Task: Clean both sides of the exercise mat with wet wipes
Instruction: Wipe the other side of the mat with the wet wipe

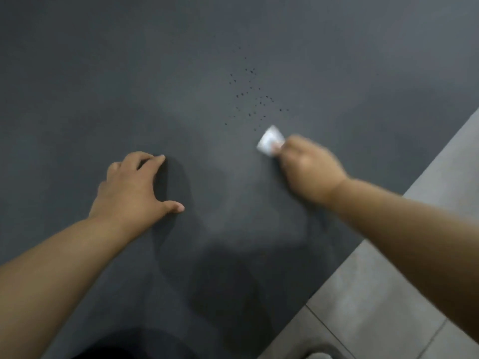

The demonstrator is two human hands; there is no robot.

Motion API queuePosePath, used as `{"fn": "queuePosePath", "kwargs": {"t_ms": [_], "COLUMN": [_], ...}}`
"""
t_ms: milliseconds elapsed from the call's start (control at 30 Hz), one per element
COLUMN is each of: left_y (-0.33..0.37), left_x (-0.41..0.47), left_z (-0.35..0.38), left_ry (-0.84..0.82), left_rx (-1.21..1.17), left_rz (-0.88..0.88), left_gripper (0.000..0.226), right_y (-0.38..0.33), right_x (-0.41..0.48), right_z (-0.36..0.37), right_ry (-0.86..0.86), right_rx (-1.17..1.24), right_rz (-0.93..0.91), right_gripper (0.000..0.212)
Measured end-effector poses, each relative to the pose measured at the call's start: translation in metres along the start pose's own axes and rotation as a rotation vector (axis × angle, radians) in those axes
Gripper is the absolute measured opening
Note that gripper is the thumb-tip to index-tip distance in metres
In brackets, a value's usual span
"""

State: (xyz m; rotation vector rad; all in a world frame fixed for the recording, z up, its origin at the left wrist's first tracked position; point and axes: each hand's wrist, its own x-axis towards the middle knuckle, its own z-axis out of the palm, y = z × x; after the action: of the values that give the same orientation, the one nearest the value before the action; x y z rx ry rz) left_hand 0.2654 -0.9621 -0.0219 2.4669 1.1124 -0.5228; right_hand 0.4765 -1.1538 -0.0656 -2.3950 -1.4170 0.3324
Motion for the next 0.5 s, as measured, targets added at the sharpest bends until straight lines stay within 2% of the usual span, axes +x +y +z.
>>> {"fn": "queuePosePath", "kwargs": {"t_ms": [33,67,133,167,200,267,367,433,467,500], "left_y": [-0.001,-0.002,-0.003,-0.003,-0.004,-0.004,-0.003,-0.004,-0.005,-0.006], "left_x": [0.005,0.011,0.024,0.029,0.035,0.041,0.043,0.043,0.043,0.044], "left_z": [-0.002,-0.004,-0.007,-0.009,-0.011,-0.014,-0.013,-0.011,-0.010,-0.009], "left_ry": [-0.008,-0.030,-0.083,-0.099,-0.105,-0.101,-0.107,-0.109,-0.116,-0.121], "left_rx": [0.007,0.015,0.017,0.008,-0.006,-0.028,-0.019,-0.020,-0.021,-0.021], "left_rz": [-0.015,-0.036,-0.056,-0.058,-0.059,-0.061,-0.058,-0.057,-0.053,-0.045], "left_gripper": [0.111,0.122,0.136,0.139,0.140,0.143,0.145,0.144,0.143,0.143], "right_y": [0.023,0.044,0.062,0.057,0.043,0.001,-0.064,-0.067,-0.056,-0.034], "right_x": [0.015,0.028,0.043,0.045,0.046,0.037,0.008,0.012,0.024,0.038], "right_z": [-0.013,-0.022,-0.029,-0.025,-0.018,0.005,0.036,0.033,0.024,0.019], "right_ry": [0.116,0.188,0.179,0.187,0.209,0.186,-0.065,-0.162,-0.171,-0.087], "right_rx": [-0.072,-0.128,-0.191,-0.181,-0.198,-0.117,0.005,-0.009,-0.006,-0.027], "right_rz": [0.141,0.286,0.553,0.561,0.491,0.170,-0.353,-0.442,-0.358,-0.265], "right_gripper": [0.014,0.014,0.022,0.025,0.029,0.032,0.028,0.027,0.027,0.026]}}
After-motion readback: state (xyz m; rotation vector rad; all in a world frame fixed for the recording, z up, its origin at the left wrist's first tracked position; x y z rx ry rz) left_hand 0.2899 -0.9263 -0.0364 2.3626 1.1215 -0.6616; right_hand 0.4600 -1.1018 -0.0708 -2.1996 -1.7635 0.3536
